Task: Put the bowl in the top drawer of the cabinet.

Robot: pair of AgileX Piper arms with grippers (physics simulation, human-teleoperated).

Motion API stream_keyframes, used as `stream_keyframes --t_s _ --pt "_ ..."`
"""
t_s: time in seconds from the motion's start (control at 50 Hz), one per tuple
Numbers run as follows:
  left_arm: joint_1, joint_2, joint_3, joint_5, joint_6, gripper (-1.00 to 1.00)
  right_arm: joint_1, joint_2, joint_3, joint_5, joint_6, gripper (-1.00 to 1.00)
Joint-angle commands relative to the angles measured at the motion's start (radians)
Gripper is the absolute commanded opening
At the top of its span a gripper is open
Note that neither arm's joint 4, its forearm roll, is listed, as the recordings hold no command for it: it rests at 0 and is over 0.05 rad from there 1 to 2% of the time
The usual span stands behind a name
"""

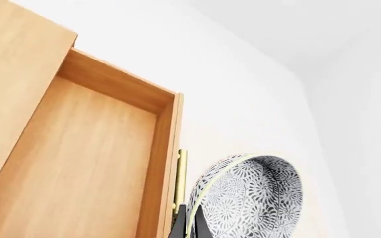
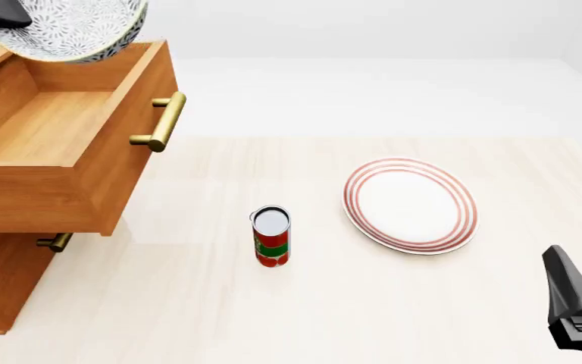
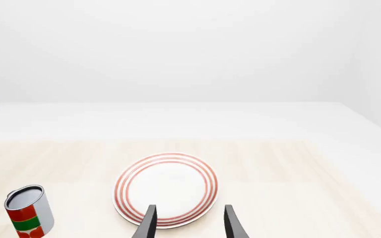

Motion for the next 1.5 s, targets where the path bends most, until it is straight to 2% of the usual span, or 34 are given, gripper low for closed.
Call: stream_keyframes --t_s 0.02,0.12,0.18,0.58,0.92,1.3,1.5 --pt "0.073 0.005 0.017 -0.018 -0.008 -1.00 0.000 0.000 0.000 0.000 0.000 1.00" --pt "0.101 0.018 0.023 -0.027 -0.011 -1.00 0.000 0.000 0.000 0.000 0.000 1.00" --pt "0.116 0.029 0.043 -0.028 -0.038 -1.00 0.000 0.000 0.000 0.000 0.000 1.00" --pt "0.185 0.086 0.032 -0.053 -0.055 -1.00 0.000 0.000 0.000 0.000 0.000 1.00" --pt "0.245 0.078 0.045 -0.056 -0.075 -1.00 0.000 0.000 0.000 0.000 0.000 1.00" --pt "0.319 0.093 0.066 -0.064 -0.057 -1.00 0.000 0.000 0.000 0.000 0.000 1.00" --pt "0.341 0.123 0.033 -0.052 -0.030 -1.00 0.000 0.000 0.000 0.000 0.000 1.00"
